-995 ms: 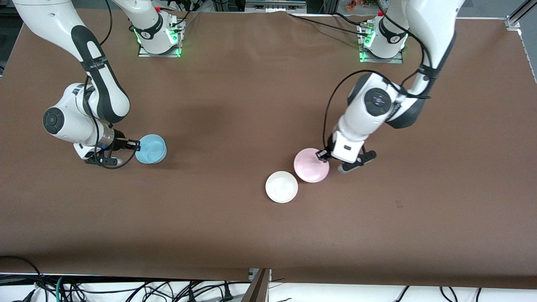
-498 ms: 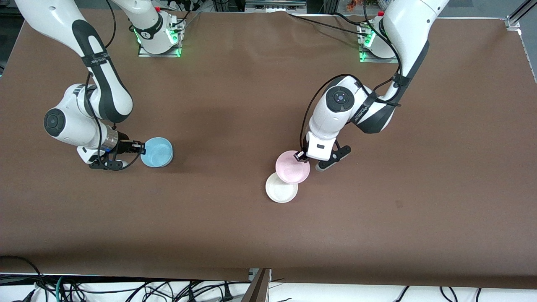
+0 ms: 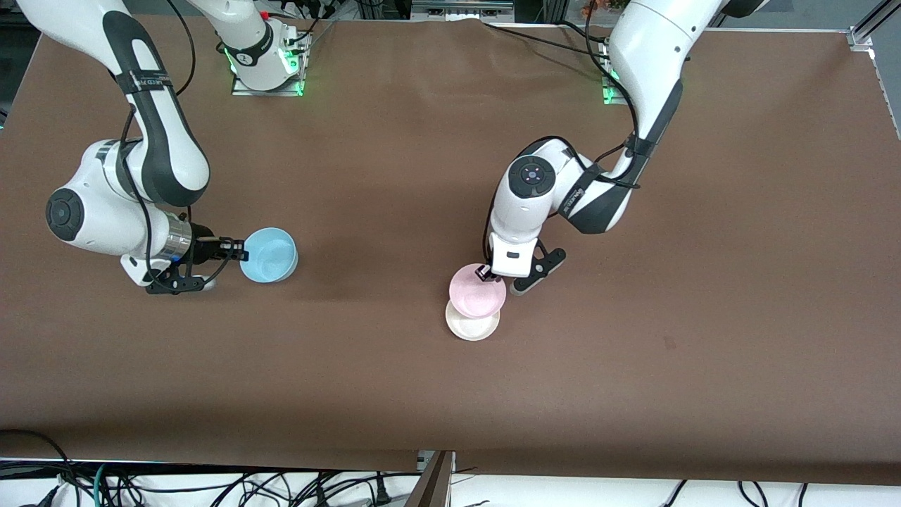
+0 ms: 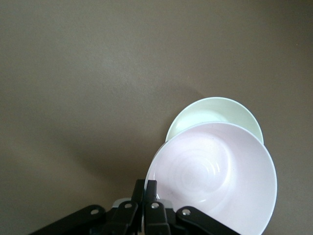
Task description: Stack pink and blue bowls on white bowl
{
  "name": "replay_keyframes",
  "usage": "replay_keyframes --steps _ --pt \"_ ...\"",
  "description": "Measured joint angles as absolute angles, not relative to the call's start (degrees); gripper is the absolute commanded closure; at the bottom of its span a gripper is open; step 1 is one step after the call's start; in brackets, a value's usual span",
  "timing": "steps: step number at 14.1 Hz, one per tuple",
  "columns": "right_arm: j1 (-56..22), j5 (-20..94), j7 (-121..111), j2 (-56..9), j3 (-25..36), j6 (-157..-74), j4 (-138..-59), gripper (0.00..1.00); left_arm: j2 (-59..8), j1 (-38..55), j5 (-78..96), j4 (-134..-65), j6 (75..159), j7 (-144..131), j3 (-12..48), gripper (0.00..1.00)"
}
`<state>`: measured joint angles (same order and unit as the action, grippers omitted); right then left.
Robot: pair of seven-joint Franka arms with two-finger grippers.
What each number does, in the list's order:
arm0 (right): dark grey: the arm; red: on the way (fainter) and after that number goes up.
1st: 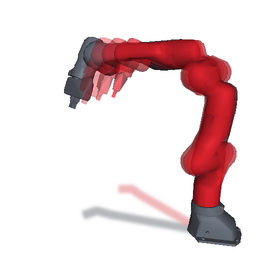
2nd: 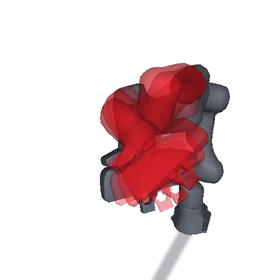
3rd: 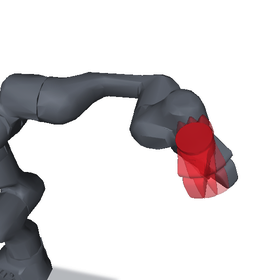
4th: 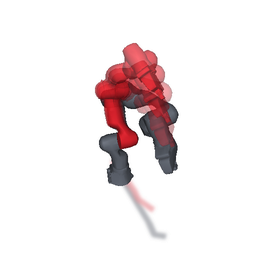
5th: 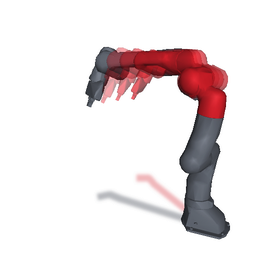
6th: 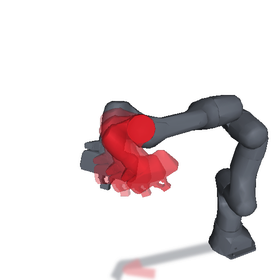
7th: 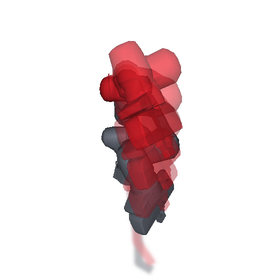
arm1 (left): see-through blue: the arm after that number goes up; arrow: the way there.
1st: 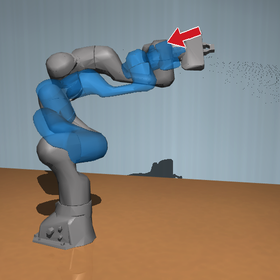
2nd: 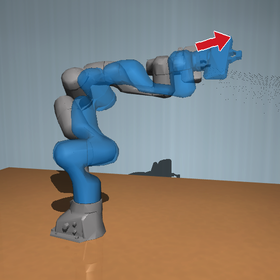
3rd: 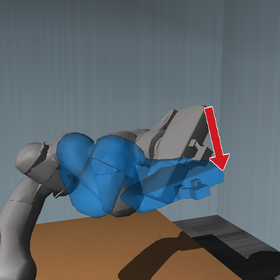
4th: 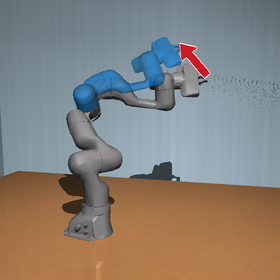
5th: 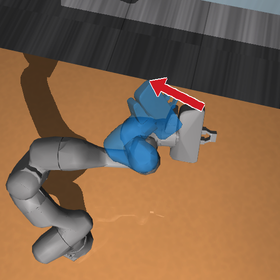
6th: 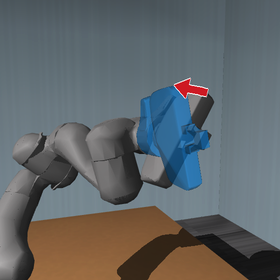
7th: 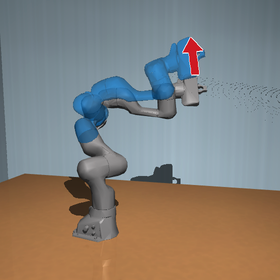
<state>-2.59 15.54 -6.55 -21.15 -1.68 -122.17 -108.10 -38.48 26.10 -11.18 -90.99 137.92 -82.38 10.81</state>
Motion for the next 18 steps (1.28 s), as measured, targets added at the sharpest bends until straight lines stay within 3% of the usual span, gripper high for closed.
replay_keyframes --steps 18 --pt "-10.83 16.39 12.69 -29.87 -4.80 -124.67 -95.68 1.00 -44.55 29.98 -11.18 -83.48 137.58 -88.34 7.07 1.00"
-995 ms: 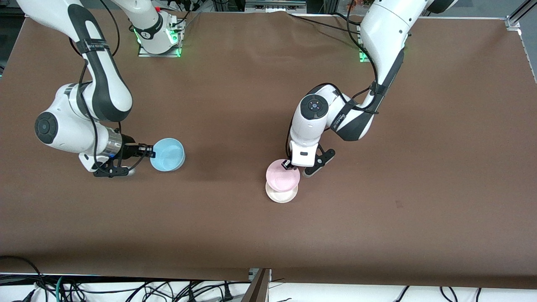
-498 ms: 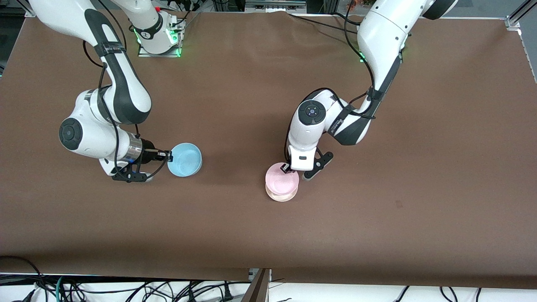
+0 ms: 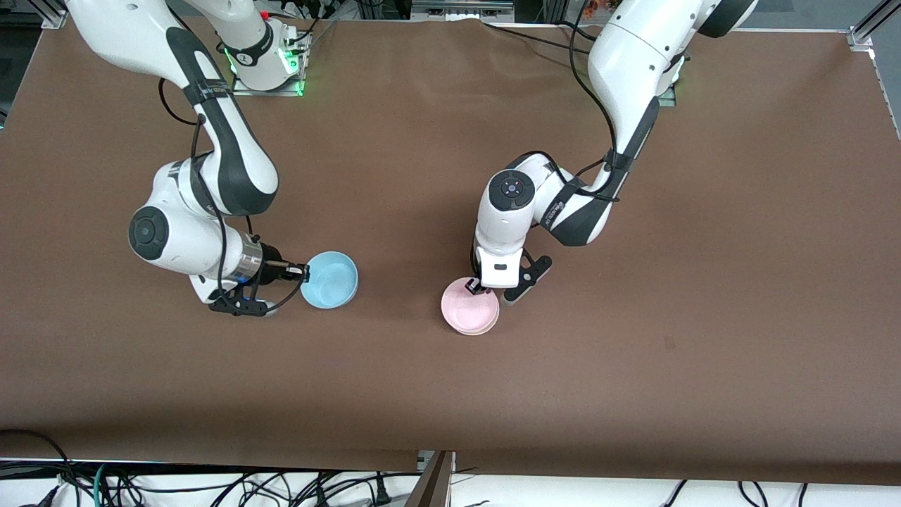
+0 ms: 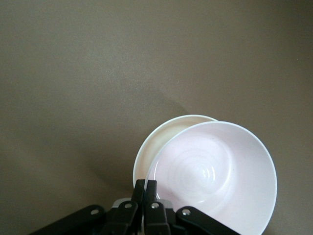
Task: Stack pink and blue bowls on white bowl
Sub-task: 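Grasp the blue bowl rim with the right gripper while the left gripper withdraws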
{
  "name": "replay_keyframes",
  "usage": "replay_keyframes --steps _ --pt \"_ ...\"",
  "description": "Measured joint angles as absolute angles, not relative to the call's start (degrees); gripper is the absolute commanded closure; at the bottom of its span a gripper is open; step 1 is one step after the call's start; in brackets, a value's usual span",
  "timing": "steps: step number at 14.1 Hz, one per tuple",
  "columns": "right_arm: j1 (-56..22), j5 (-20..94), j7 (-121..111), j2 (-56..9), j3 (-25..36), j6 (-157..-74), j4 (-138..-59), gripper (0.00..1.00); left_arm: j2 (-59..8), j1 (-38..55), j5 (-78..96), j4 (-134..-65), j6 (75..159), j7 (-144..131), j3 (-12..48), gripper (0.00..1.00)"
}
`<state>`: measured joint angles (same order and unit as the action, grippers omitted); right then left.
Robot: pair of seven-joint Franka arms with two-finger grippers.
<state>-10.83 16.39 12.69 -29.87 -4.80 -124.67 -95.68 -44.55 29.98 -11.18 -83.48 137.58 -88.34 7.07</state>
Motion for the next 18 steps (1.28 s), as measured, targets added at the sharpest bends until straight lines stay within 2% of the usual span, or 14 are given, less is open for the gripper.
replay_keyframes --steps 4,5,6,8,10,14,18 --pt "-12.45 16.43 16.72 -30.64 -4.84 -124.78 -93.01 1.00 -44.79 30.01 -11.18 -83.30 137.57 -88.38 6.36 1.00" --pt "-13.05 16.43 17.88 -30.79 -4.86 -124.96 -92.96 1.00 -44.80 30.01 -11.18 -83.30 137.57 -88.39 6.14 0.84" --pt "-13.64 16.44 18.77 -31.15 -4.88 -125.66 -92.96 1.00 -44.80 30.01 -11.18 -83.29 137.58 -88.39 6.02 0.55" --pt "-14.77 16.44 20.62 -32.31 -4.89 -127.62 -92.95 1.00 -44.80 30.03 -11.18 -83.24 137.58 -88.43 5.98 0.33" --pt "-15.23 16.44 21.41 -33.35 -4.89 -128.82 -92.92 1.00 -44.80 30.08 -11.18 -83.15 137.58 -88.46 5.98 0.31" --pt "-15.42 16.45 21.60 -34.46 -4.92 -130.34 -92.78 1.00 -44.78 30.04 -11.18 -81.85 137.06 -88.50 5.68 0.35" --pt "-18.92 16.50 26.48 -37.06 -5.02 -132.17 -88.95 1.00 -44.18 28.22 -11.18 -74.45 125.29 -87.18 5.19 0.35"
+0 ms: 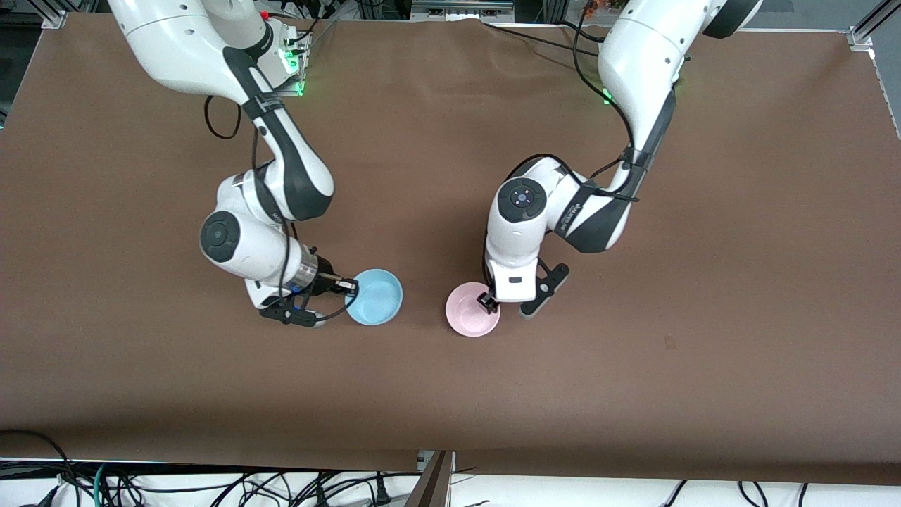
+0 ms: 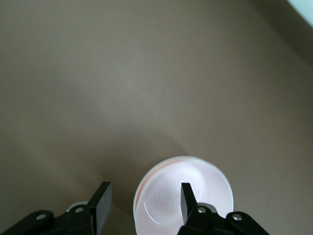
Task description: Stack pink and blue bowls on white bowl
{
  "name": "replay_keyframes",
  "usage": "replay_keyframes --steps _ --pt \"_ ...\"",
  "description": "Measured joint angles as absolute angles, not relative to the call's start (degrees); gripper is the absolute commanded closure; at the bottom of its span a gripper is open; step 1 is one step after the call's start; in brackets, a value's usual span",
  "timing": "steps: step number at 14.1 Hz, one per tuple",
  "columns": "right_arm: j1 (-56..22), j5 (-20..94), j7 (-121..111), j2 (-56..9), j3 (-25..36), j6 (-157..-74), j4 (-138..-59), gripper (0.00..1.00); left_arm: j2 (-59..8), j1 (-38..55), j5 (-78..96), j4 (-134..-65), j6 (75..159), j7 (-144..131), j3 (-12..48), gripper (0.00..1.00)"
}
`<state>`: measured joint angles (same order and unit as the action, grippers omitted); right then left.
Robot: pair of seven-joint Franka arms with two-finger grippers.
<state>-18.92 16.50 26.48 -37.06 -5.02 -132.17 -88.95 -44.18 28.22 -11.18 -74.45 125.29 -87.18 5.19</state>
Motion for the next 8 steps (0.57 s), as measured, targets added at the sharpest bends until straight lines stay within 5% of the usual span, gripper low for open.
replay_keyframes --steps 8 --pt "-25.86 16.50 38.77 -40.14 -5.03 -132.30 -82.93 1.00 -37.17 17.64 -3.40 -69.51 108.28 -63.68 5.34 0.33"
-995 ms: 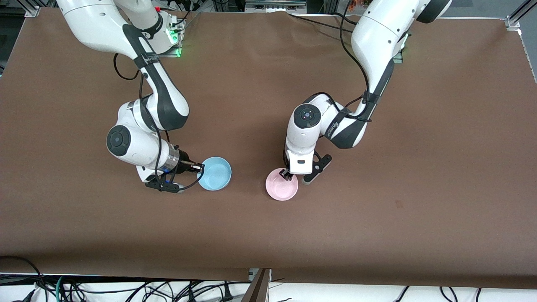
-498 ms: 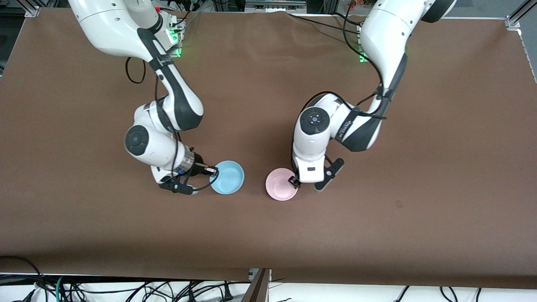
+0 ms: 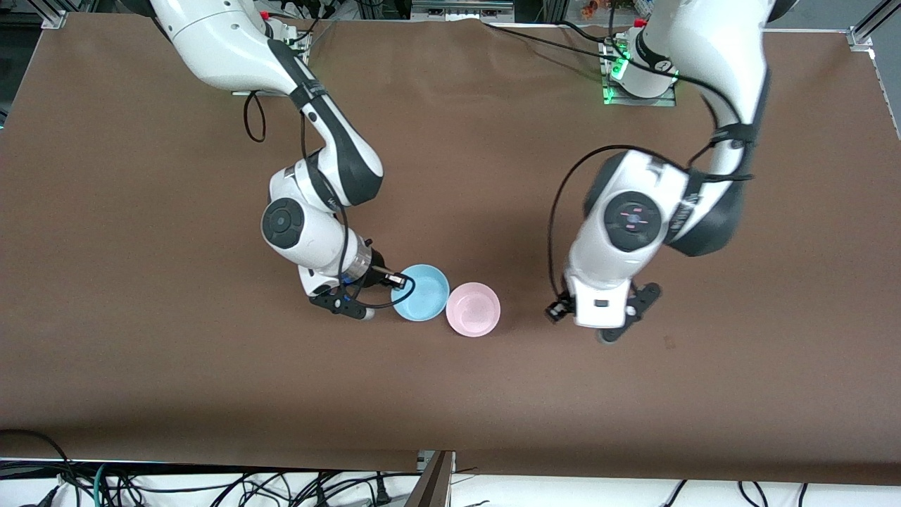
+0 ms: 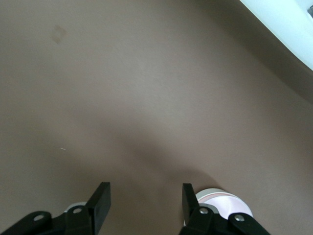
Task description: Stack pink and blue bowls on white bowl
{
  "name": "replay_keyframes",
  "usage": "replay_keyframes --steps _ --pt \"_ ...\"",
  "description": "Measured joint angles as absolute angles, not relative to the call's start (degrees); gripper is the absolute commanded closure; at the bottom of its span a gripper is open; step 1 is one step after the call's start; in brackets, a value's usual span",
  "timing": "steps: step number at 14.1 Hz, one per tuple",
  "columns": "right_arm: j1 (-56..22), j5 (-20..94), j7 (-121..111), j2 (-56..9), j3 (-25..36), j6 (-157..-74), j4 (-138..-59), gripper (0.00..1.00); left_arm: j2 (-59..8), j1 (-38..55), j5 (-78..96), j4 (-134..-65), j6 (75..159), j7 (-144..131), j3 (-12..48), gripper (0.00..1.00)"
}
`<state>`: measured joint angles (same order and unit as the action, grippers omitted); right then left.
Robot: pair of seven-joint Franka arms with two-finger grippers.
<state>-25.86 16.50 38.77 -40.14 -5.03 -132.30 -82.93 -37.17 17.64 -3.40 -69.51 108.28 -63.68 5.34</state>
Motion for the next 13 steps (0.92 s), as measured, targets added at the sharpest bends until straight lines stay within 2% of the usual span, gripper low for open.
replay_keyframes --steps 7,13 --pt "-30.62 16.50 42.79 -44.60 -5.03 -141.14 -79.70 1.00 -31.35 7.59 -1.30 -69.43 100.25 -39.42 5.40 0.30" --pt "-32.61 16.50 42.89 -47.26 -5.03 -142.33 -77.17 1.00 -30.04 3.75 -1.30 -69.46 96.46 -25.55 5.36 0.27"
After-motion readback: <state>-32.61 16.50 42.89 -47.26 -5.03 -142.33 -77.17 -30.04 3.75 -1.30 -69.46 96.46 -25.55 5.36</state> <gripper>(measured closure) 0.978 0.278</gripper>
